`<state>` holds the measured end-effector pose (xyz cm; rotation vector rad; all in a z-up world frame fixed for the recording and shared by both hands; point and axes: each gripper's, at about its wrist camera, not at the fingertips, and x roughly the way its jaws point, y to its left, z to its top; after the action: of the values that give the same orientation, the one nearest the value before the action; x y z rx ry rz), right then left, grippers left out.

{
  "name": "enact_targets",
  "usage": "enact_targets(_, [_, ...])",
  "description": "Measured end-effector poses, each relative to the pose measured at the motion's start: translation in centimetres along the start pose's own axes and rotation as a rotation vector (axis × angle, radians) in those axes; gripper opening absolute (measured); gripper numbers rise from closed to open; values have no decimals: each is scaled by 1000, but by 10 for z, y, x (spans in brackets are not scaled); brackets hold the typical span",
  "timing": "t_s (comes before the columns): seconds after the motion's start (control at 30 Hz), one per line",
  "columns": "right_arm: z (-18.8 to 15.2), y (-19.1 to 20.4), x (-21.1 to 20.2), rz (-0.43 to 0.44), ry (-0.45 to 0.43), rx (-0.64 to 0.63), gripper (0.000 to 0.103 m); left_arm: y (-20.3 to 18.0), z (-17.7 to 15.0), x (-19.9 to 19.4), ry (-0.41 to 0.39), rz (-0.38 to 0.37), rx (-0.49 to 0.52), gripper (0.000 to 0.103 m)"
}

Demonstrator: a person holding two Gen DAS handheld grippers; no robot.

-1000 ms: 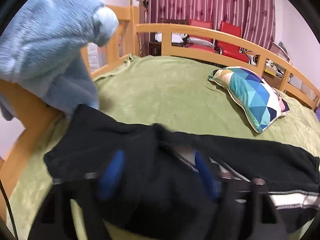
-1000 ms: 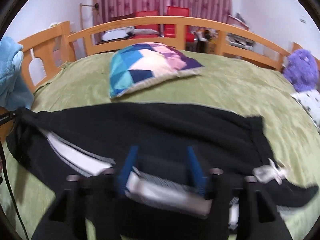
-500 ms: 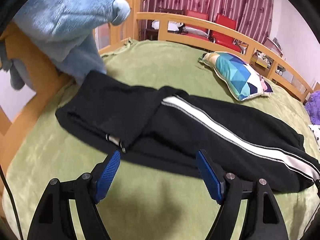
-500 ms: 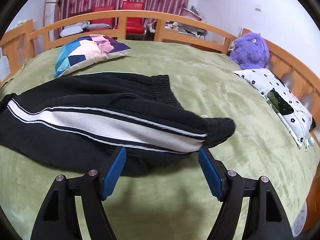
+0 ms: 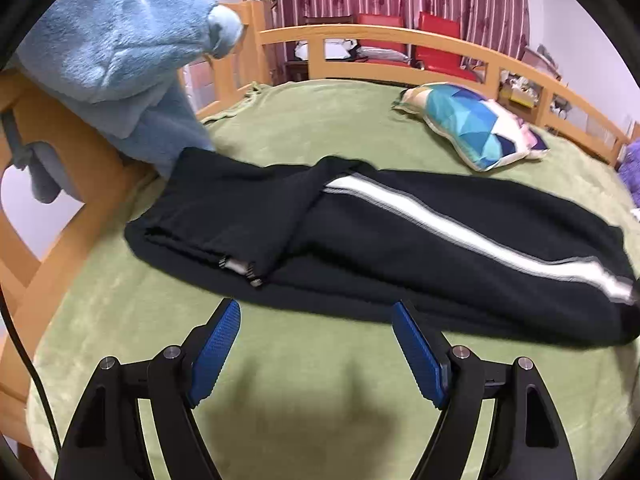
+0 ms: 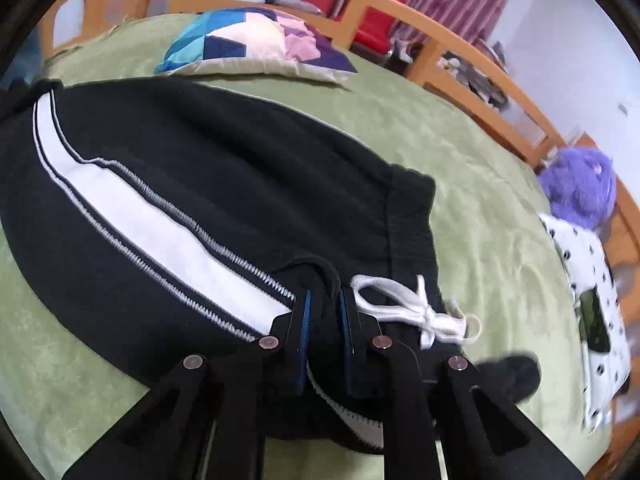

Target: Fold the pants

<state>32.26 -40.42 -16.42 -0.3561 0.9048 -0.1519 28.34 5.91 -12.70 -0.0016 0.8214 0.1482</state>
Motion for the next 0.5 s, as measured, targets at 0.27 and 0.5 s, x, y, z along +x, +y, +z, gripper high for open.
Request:
enact_targets(0.27, [105, -55, -13, 33, -196, 322, 21, 28, -9, 16, 53, 33, -20, 77])
enact_targets(0.5, [92, -17, -4, -37, -120, 287, 60, 28, -10, 29, 94, -45, -80, 77])
